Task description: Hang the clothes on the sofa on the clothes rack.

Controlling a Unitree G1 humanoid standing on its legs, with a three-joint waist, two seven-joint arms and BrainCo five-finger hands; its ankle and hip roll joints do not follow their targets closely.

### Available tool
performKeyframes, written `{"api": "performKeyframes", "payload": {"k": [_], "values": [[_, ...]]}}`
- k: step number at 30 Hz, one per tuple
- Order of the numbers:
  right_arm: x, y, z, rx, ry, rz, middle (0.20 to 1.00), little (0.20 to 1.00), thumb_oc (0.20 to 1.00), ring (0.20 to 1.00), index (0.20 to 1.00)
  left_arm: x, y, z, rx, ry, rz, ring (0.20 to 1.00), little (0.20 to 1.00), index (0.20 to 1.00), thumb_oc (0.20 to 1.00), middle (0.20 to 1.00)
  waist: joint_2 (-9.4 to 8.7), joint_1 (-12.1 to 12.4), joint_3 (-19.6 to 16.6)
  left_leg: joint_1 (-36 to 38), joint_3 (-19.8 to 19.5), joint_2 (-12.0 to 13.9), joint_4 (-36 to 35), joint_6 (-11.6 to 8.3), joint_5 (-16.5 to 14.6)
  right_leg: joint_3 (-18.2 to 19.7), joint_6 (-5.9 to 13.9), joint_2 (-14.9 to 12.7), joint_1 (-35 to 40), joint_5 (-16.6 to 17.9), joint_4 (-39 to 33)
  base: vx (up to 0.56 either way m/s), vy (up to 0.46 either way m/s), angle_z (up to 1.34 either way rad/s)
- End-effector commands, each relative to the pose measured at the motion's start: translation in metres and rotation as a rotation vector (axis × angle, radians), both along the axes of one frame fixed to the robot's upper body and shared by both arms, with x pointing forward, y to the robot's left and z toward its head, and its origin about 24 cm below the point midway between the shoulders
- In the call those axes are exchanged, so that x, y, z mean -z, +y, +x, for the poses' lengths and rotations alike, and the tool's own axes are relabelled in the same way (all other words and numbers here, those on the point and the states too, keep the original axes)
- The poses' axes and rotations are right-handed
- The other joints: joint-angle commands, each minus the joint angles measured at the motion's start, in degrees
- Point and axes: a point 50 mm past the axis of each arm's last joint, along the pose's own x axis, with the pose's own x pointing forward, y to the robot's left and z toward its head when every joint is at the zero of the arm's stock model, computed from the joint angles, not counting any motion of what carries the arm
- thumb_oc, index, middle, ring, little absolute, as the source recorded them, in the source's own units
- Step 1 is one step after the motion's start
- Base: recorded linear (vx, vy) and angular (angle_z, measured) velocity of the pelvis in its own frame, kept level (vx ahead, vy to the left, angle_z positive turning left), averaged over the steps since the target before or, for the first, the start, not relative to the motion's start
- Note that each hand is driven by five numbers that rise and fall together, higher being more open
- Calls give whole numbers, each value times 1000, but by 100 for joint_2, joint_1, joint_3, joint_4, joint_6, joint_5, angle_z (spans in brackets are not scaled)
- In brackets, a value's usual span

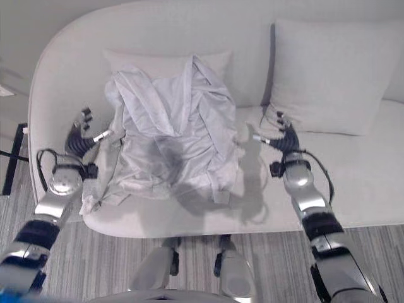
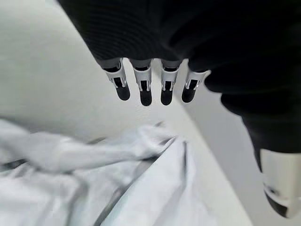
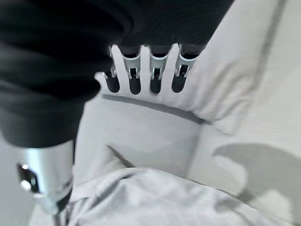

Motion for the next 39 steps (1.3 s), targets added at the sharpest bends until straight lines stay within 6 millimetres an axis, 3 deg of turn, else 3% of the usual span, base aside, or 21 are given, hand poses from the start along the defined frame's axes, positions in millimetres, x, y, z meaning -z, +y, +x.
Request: {"api": "performKeyframes", "payload": {"k": [1, 7, 8, 18, 21, 26, 39], "values": [[-64, 21, 20, -43, -218, -66, 1000, 1000, 1000, 1000, 1000, -73, 28, 14, -150, -205, 173, 1000, 1000, 1000, 1000, 1000, -491, 80, 241, -36, 67, -349, 64, 36, -316, 206, 442, -378, -176, 35, 75, -108, -4, 1], [-128, 36, 44, -34, -317, -77, 1000, 1000, 1000, 1000, 1000, -135, 36, 34, -238, -266, 282, 1000, 1000, 1000, 1000, 1000, -450, 63, 394, -455, 57, -355, 64, -35, -119, 173, 468, -375, -534, 172, 75, -72, 2, 4], [-149, 42, 47, -44, -351, -88, 1000, 1000, 1000, 1000, 1000, -156, 37, 37, -270, -273, 381, 1000, 1000, 1000, 1000, 1000, -439, 41, 456, -582, 62, -354, 64, -60, -68, 149, 497, -387, -666, 228, 75, -45, 9, 3], [-195, 69, 51, -124, -415, -133, 1000, 1000, 1000, 1000, 1000, -200, 42, 46, -342, -234, 508, 1000, 1000, 1000, 1000, 1000, -458, 34, 599, -1050, 62, -372, 64, -127, 90, 119, 579, -416, -1112, 384, 75, -16, 8, 1], [-210, 89, 49, -197, -442, -156, 1000, 1000, 1000, 1000, 1000, -213, 41, 48, -363, -206, 564, 1000, 1000, 1000, 1000, 1000, -481, 36, 648, -1278, 59, -412, 64, -138, 166, 95, 622, -428, -1342, 449, 75, -18, 59, 2], [-211, 100, 48, -242, -438, -165, 1000, 1000, 1000, 1000, 1000, -215, 33, 52, -342, -195, 574, 1000, 1000, 1000, 1000, 1000, -498, 38, 677, -1319, 56, -435, 64, -130, 168, 106, 638, -448, -1385, 469, 75, 3, 27, 3], [-187, 130, 54, -357, -336, -157, 1000, 1000, 1000, 1000, 1000, -200, -5, 72, -209, -146, 550, 1000, 1000, 1000, 1000, 1000, -642, 73, 865, -1309, 12, -479, 64, -118, 168, 95, 688, -499, -1391, 537, 75, 1, 14, 3]]}}
